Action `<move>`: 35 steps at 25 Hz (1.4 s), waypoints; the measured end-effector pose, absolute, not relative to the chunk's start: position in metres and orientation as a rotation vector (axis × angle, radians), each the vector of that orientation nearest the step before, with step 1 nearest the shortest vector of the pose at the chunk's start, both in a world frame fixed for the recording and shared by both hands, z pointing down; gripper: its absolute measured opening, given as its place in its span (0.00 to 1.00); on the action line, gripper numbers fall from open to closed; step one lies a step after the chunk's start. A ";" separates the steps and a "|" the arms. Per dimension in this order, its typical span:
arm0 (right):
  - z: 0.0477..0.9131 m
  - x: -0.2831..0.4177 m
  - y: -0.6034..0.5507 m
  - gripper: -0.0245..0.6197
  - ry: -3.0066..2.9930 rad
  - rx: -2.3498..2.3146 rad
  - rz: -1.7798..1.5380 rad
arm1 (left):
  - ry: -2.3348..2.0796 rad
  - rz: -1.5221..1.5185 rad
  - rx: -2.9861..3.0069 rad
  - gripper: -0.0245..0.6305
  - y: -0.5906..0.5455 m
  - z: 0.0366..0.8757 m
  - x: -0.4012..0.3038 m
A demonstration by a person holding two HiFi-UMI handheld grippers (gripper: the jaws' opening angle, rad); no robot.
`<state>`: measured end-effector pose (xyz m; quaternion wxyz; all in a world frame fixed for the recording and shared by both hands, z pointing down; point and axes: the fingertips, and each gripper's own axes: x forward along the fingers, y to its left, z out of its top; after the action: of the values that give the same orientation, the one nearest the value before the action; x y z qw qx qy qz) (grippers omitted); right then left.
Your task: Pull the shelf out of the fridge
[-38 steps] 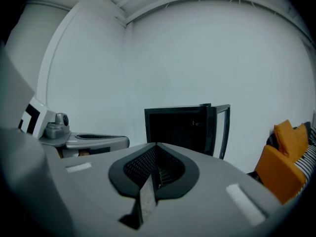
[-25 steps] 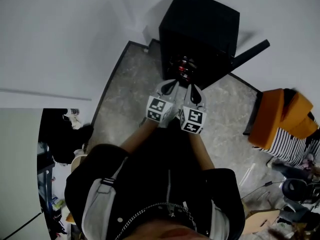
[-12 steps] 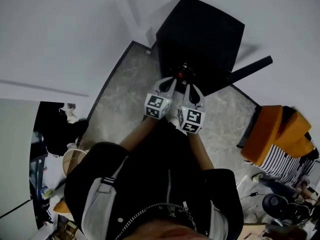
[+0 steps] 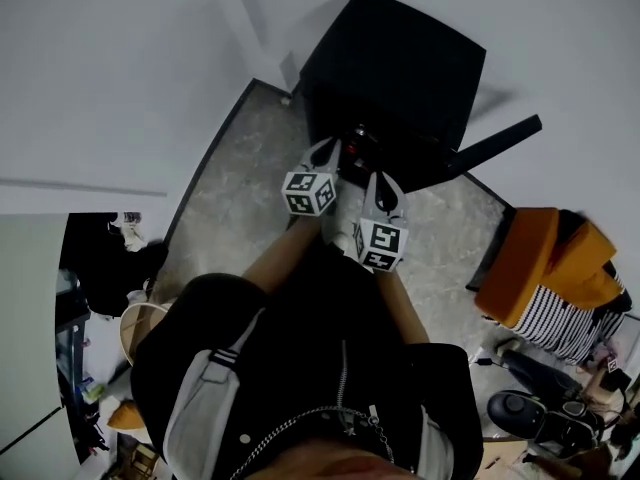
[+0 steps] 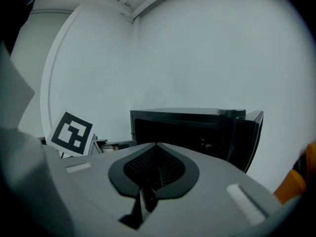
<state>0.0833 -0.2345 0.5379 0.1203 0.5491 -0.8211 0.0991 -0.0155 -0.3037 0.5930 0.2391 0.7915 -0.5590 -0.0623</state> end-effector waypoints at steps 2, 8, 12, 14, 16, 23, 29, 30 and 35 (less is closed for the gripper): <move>0.539 0.081 -0.239 0.04 -2.389 1.595 0.276 | -1.516 -0.257 2.120 0.05 -0.318 0.596 -0.021; 0.546 0.080 -0.241 0.04 -2.353 1.586 0.311 | -1.409 -0.419 2.041 0.12 -0.350 0.608 -0.017; 0.543 0.084 -0.235 0.04 -2.335 1.585 0.310 | -1.380 -0.488 1.973 0.16 -0.365 0.617 -0.017; 0.544 0.089 -0.236 0.04 -2.319 1.595 0.314 | -1.353 -0.549 1.917 0.20 -0.376 0.622 -0.018; 0.546 0.093 -0.234 0.04 -2.303 1.606 0.315 | -1.298 -0.652 1.834 0.23 -0.386 0.628 -0.019; 0.551 0.110 -0.230 0.04 -2.238 1.648 0.314 | -1.242 -0.923 1.506 0.25 -0.411 0.659 -0.041; 0.557 0.116 -0.228 0.04 -2.209 1.649 0.309 | -1.192 -0.977 1.481 0.26 -0.441 0.661 -0.034; 0.557 0.116 -0.227 0.04 -2.203 1.642 0.302 | -1.183 -0.978 1.480 0.26 -0.446 0.662 -0.031; 0.559 0.119 -0.226 0.04 -2.177 1.646 0.289 | -1.165 -0.994 1.437 0.25 -0.460 0.671 -0.026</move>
<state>0.1186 -0.2258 0.5590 0.1973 0.5880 -0.7776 0.1032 -0.0257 -0.4598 0.6710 0.4977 0.5934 -0.4811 -0.4107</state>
